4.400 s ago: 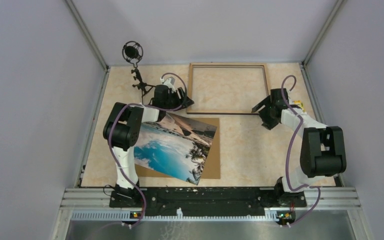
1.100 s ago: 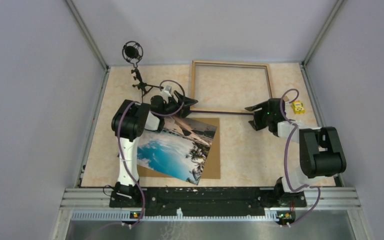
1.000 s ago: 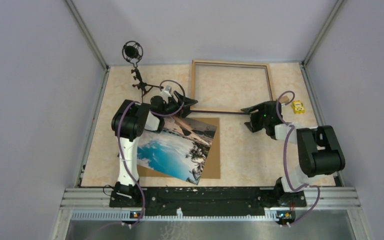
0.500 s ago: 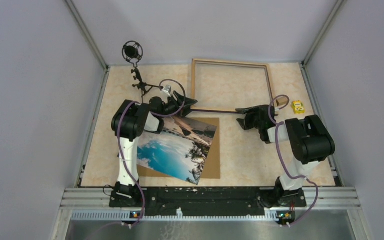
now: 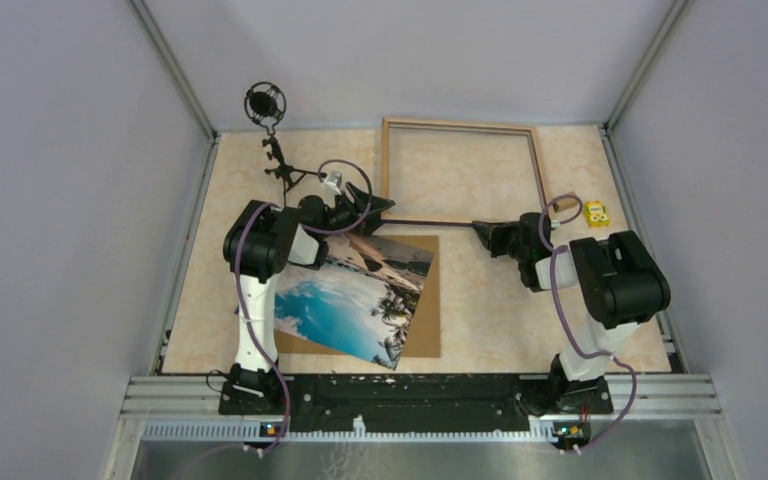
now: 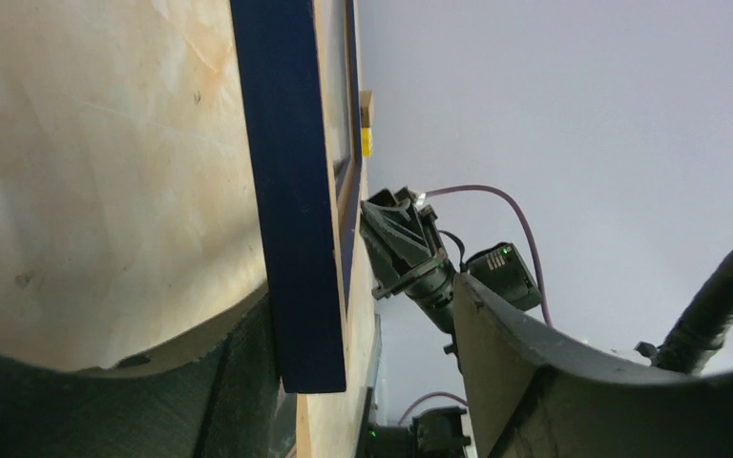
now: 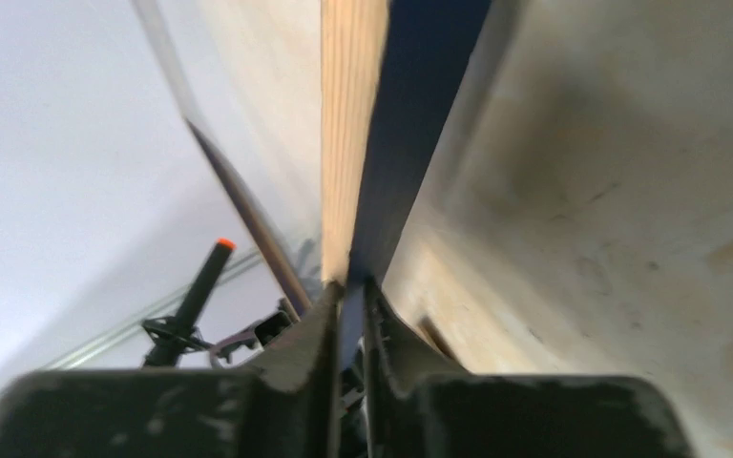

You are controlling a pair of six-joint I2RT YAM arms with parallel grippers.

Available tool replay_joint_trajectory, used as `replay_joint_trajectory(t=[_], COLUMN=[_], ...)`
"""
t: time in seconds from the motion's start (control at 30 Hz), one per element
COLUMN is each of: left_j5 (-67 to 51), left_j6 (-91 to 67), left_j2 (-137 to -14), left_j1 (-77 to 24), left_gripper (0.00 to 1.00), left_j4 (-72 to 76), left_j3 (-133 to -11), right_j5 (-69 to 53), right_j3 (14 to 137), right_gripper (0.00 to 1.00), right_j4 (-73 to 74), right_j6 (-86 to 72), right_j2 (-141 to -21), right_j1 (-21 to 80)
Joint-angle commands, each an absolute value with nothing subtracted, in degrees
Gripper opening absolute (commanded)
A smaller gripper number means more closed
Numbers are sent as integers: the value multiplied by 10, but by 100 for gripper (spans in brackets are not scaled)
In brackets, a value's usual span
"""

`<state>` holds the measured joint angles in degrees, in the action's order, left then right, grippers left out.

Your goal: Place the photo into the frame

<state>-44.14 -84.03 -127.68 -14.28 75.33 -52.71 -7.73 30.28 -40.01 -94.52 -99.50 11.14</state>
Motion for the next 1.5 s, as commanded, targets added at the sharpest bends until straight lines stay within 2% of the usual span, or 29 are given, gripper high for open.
replay_joint_trajectory(t=[0.0,0.4,0.5,0.6,0.63,0.73,0.77,0.87,0.97,1.13,1.47], left_j5=[-453,-448,-450,-456,-457,-459,-458,-458,-461,-457,-446], left_j6=[-825,-820,-826,-847,-848,-836,-832,-838,-854,-878,-886], left_j2=[-1266,-1280,-1294,-1305,-1302,-1283,-1275,-1258,-1244,-1221,-1177], left_j1=[-142,-142,-142,-142,-142,-142,-142,-142,-142,-144,-168], left_gripper=[69,92,89,73,68,59,57,50,42,37,34], left_j4=[800,803,802,822,825,807,801,800,809,817,779], left_j3=[-527,-530,-537,-544,-544,-538,-536,-527,-521,-507,-501], right_j5=[-92,-132,-134,-123,-119,-100,-95,-101,-113,-119,-48], right_j3=[294,297,303,298,296,297,297,285,253,227,224], right_gripper=[0,0,0,0,6,53,65,81,90,99,99], right_j4=[-452,-521,-509,-462,-434,-342,-308,-315,-385,-488,-683], right_j6=[-968,-1030,-1018,-974,-950,-867,-839,-771,-755,-782,-851], right_j2=[-987,-991,-983,-959,-941,-894,-880,-854,-849,-894,-1008], right_j1=[116,116,116,116,115,109,106,93,89,89,118])
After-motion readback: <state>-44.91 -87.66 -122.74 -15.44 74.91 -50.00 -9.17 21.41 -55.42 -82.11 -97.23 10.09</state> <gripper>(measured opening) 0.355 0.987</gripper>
